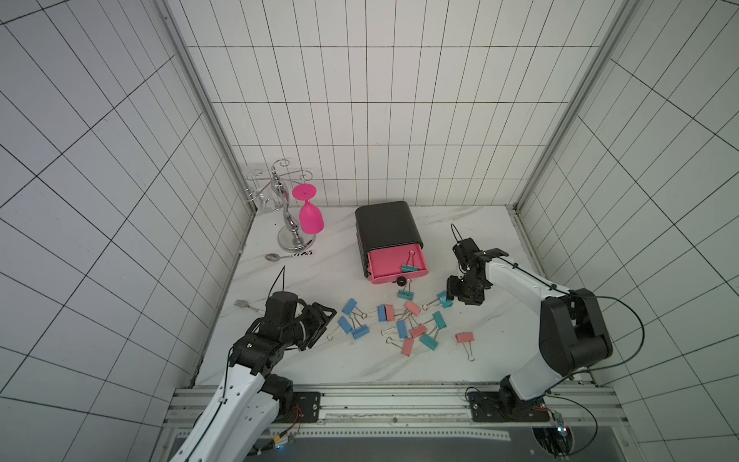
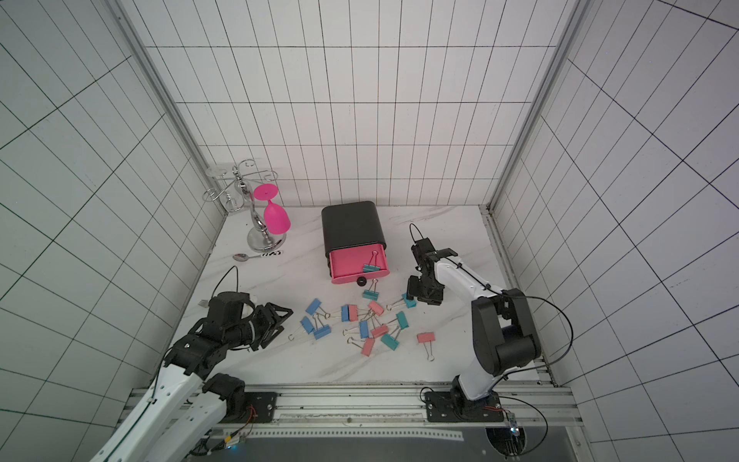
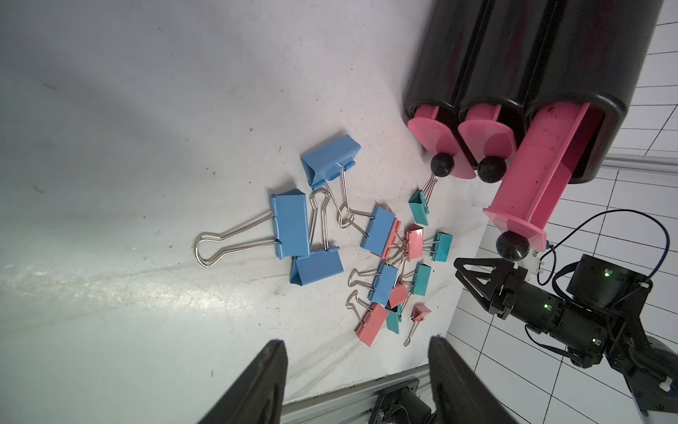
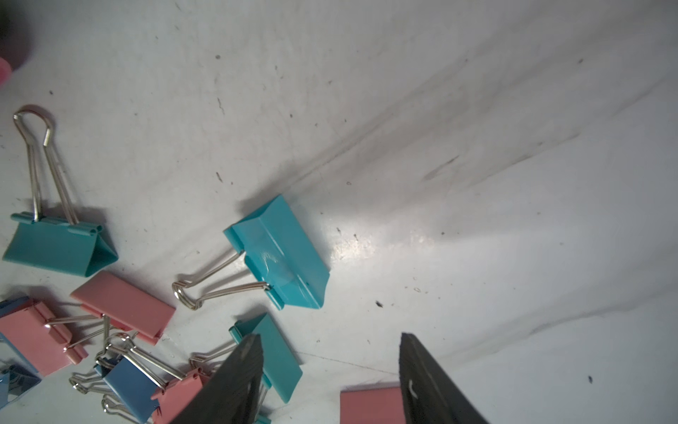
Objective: Put the binder clips in the drawer according to color
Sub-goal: Pick up the binder clip at the center of the board.
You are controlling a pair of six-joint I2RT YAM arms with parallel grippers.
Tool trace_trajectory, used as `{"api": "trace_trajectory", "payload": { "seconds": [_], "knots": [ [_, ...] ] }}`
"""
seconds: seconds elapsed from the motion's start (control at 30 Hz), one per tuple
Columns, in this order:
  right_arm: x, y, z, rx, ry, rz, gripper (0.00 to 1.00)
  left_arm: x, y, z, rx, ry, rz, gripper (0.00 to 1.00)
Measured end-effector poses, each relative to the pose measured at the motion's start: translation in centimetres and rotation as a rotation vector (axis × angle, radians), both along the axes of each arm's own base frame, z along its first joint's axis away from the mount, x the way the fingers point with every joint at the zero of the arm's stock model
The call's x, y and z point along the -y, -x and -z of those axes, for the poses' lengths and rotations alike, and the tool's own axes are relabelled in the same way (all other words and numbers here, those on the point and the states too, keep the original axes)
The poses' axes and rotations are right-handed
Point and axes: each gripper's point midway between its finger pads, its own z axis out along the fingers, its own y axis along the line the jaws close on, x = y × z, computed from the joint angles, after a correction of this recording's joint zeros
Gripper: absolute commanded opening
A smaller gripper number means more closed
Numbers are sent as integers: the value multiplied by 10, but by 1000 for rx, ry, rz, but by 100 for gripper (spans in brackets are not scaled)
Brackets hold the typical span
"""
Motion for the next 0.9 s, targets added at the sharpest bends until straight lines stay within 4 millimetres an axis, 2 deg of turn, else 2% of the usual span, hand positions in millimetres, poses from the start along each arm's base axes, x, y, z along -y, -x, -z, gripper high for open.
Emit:
{"api": "trace_trajectory", "payload": {
  "seconds": [0.57, 0.9],
  "knots": [
    [-20, -14, 18, -54, -30, -75, 59, 1, -5, 0, 4, 3, -2, 65],
    [-25, -13, 27, -68, 3, -133, 58, 2, -5, -1, 7, 6, -1, 65]
  ]
}}
